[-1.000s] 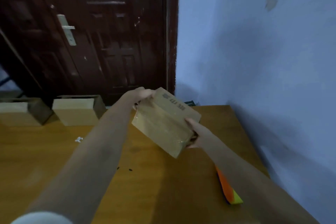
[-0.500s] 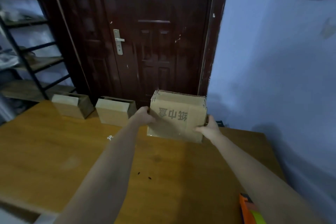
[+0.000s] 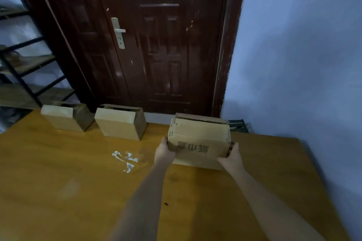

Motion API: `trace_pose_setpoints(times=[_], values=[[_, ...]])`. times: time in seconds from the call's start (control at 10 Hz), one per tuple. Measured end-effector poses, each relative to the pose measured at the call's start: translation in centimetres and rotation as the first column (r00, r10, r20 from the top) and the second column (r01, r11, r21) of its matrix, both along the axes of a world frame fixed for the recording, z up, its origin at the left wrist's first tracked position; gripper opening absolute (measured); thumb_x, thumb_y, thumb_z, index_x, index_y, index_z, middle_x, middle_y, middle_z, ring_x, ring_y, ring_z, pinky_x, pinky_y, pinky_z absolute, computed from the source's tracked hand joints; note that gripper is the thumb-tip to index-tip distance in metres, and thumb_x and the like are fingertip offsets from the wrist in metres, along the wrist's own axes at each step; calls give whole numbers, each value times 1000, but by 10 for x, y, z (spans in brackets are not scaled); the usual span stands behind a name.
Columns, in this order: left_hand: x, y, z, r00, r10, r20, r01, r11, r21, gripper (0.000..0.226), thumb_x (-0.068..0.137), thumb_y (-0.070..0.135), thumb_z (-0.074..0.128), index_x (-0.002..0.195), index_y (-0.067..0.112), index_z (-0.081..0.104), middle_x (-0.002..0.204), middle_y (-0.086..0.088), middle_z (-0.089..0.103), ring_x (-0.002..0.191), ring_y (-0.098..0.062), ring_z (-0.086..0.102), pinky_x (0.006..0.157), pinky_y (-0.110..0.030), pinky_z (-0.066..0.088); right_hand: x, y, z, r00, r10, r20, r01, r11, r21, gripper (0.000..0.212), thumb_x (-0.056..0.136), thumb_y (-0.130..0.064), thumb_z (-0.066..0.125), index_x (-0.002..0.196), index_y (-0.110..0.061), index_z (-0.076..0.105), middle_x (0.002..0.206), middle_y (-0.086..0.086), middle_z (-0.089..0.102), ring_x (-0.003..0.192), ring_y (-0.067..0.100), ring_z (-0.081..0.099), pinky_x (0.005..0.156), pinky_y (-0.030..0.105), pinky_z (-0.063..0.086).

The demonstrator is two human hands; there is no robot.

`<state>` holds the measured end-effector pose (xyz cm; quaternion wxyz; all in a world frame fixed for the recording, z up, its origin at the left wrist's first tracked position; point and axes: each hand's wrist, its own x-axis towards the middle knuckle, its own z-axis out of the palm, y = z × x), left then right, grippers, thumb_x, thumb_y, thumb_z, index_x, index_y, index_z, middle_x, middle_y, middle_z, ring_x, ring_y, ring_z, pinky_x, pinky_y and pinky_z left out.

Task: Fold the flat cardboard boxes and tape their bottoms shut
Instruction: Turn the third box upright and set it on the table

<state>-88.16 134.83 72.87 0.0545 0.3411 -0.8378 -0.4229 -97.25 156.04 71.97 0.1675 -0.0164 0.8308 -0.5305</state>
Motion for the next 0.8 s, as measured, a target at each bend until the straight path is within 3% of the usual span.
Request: trace_pose_setpoints(times=[0.2,0.4,0.6,0.7,0.8], values=[[-27,-27,-23,1000,-3,9,2,999,46,54,83,22,67,130,13,43,123,-8,59,112,-29,56,87,-39,50,-12,-31,-20,1000,-18,-17,19,996,85,68,88,4,53,144,-13,19,135,12,49,122,31,49,97,44,47],[-49,-56,-37,998,-12,56,6,994,108,83,80,33,73,145,11,27,135,-10,51,123,-32,49,94,-39,46,-37,-51,-29,999,-5,37,-1,988,155,59,93,-2,50,144,-13,23,135,12,49,122,29,49,99,42,46],[-59,-71,-41,998,-12,58,7,996,93,75,81,30,72,142,13,32,131,-9,54,120,-29,52,94,-39,48,-57,-71,-33,996,-27,87,12,986,169,58,90,1,51,141,-12,26,134,13,50,120,29,51,96,41,48],[-62,-74,-41,998,-24,58,19,997,78,72,80,31,72,139,13,35,129,-8,56,118,-28,53,92,-38,49,-60,-76,-31,996,-18,89,0,981,192,59,90,1,52,142,-12,27,132,13,51,116,28,53,84,32,48],[-63,-76,-37,993,35,113,-49,991,126,80,79,31,74,142,12,29,131,-10,54,118,-30,53,91,-40,49,-58,-68,-33,995,-8,102,-13,978,206,65,90,-1,54,145,-12,22,138,11,47,108,25,55,85,35,50]])
